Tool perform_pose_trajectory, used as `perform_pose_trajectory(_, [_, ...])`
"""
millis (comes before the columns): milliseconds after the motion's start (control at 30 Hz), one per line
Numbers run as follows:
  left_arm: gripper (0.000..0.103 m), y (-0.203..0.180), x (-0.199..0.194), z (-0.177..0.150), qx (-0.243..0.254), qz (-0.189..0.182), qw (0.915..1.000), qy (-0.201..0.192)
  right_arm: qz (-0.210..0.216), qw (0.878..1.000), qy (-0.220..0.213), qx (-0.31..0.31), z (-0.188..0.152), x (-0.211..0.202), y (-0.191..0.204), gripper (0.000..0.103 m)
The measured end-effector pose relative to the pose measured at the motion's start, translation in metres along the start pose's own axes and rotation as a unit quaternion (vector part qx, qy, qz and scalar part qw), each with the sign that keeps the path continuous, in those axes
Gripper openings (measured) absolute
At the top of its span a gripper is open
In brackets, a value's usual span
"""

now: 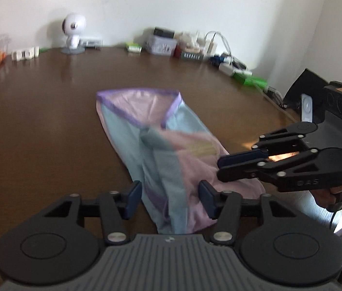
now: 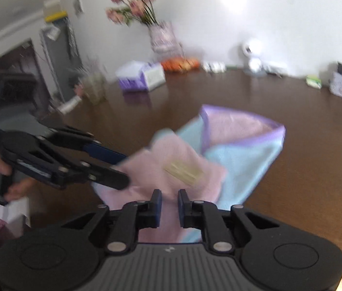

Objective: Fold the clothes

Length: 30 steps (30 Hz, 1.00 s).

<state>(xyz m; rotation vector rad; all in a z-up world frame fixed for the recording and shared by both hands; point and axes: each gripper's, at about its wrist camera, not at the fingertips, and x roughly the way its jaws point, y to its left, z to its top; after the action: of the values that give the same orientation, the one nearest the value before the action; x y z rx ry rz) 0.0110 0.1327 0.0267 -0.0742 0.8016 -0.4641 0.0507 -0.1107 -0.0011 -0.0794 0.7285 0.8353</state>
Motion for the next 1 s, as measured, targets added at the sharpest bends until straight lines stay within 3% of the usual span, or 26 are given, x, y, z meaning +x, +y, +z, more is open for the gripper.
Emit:
perform_pose_trajectory(133, [0.044, 0.002, -0.016, -0.015, -0.008, 0.001, 0.9999, -0.008, 0.007, 0.999, -0.032, 0.041, -0.006, -0.025, -0.013, 0.023])
perform_pose_trajectory(200, [0.045, 0.010, -0.027, -0.017, -0.026, -0.013, 0.9993, -0.023, 0.011, 0.999, -0.047, 0.020, -0.013, -0.043, -0.008, 0.044])
perform_pose_trajectory(267, [0.044, 0.014, -0.025, -0.012, -0.044, -0.010, 0.9986, -0.026, 0.022, 0.999, -0.045, 0.000, -0.019, -0.051, 0.001, 0.048])
perform_pose_trajectory(333, [0.034, 0.017, -0.014, -0.004, -0.060, 0.008, 0.9981, -0.015, 0.025, 0.999, -0.033, -0.014, -0.021, -0.045, 0.011, 0.048])
perform_pose_trajectory(367, [0.015, 0.016, -0.006, 0.000, -0.062, 0.018, 0.9979, 0.002, 0.014, 0.999, -0.023, -0.022, -0.022, -0.038, 0.015, 0.046])
perform_pose_trajectory(467, [0.014, 0.013, -0.008, 0.008, -0.050, 0.020, 0.9985, 0.009, -0.019, 0.999, 0.002, -0.038, -0.023, -0.026, 0.020, 0.043])
perform_pose_trajectory(567, [0.025, 0.013, -0.023, 0.023, -0.066, -0.003, 0.9971, -0.039, 0.005, 0.999, -0.039, -0.009, -0.013, -0.042, 0.011, 0.043])
perform_pose_trajectory(667, [0.021, 0.005, 0.006, 0.036, -0.058, -0.002, 0.9982, -0.012, 0.019, 0.998, -0.061, 0.019, 0.006, -0.038, 0.002, 0.043])
perform_pose_trajectory(700, [0.016, 0.003, 0.014, 0.036, -0.054, 0.006, 0.9985, -0.002, 0.014, 0.999, -0.051, 0.012, 0.010, -0.028, 0.002, 0.041])
perform_pose_trajectory(767, [0.016, 0.002, 0.023, 0.033, -0.048, 0.020, 0.9986, 0.009, -0.003, 1.000, -0.015, 0.002, 0.010, -0.008, 0.002, 0.036])
perform_pose_trajectory(833, [0.019, 0.007, 0.018, 0.042, -0.055, 0.025, 0.9982, -0.003, -0.002, 1.000, 0.006, 0.006, 0.009, 0.002, 0.000, 0.035])
perform_pose_trajectory(900, [0.046, 0.015, 0.009, 0.052, -0.063, 0.030, 0.9974, -0.019, 0.004, 1.000, -0.007, 0.009, 0.017, -0.009, -0.004, 0.034])
perform_pose_trajectory(1000, [0.053, 0.029, 0.015, 0.080, -0.048, 0.059, 0.9966, -0.031, -0.039, 0.998, -0.039, 0.022, 0.045, -0.020, -0.027, 0.043])
